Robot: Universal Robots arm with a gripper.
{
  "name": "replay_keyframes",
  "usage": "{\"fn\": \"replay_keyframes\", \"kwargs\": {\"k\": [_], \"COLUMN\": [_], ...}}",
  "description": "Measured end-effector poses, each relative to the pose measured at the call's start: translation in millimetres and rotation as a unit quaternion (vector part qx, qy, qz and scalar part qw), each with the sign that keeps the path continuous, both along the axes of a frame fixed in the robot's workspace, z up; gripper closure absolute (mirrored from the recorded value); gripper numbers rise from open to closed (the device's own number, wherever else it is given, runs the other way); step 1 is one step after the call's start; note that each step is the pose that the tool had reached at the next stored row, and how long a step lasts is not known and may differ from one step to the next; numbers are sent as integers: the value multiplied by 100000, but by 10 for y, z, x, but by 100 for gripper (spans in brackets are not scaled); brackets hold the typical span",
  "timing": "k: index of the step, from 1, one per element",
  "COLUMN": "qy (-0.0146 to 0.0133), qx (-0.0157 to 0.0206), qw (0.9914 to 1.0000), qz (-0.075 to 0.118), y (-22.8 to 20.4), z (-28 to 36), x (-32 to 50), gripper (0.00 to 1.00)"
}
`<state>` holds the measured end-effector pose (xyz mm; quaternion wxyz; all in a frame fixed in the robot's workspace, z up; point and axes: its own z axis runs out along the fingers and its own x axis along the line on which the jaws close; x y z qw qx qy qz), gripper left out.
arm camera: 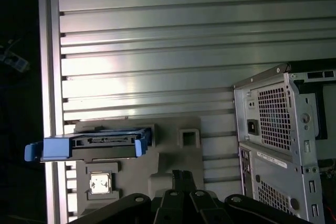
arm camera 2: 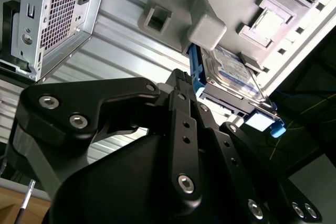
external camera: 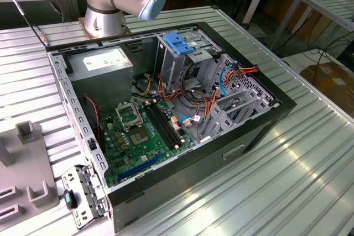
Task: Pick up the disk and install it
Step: 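Reach for the disk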
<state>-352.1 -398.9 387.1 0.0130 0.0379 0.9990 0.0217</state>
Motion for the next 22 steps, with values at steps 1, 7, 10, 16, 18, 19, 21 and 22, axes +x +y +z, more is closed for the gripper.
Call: {"fn": "replay_keyframes", "kwargs": {"k": [1, 7, 10, 16, 18, 19, 21, 22], "qy": [2, 5, 1, 2, 1, 2, -2, 0], "qx": [-1, 0, 0, -1, 0, -2, 2, -1], "qw": [100000, 100000, 100000, 100000, 100000, 100000, 100000, 100000], "qz": [0, -1, 2, -3, -1, -2, -1, -3], "y": [0, 0, 0, 0, 0, 0, 0, 0], "z": [0, -1, -2, -4, -5, -5, -6, -6], "x": [-7, -55, -81, -137, -153, -167, -183, -192], "gripper": [89, 89, 89, 89, 89, 89, 89, 89]}}
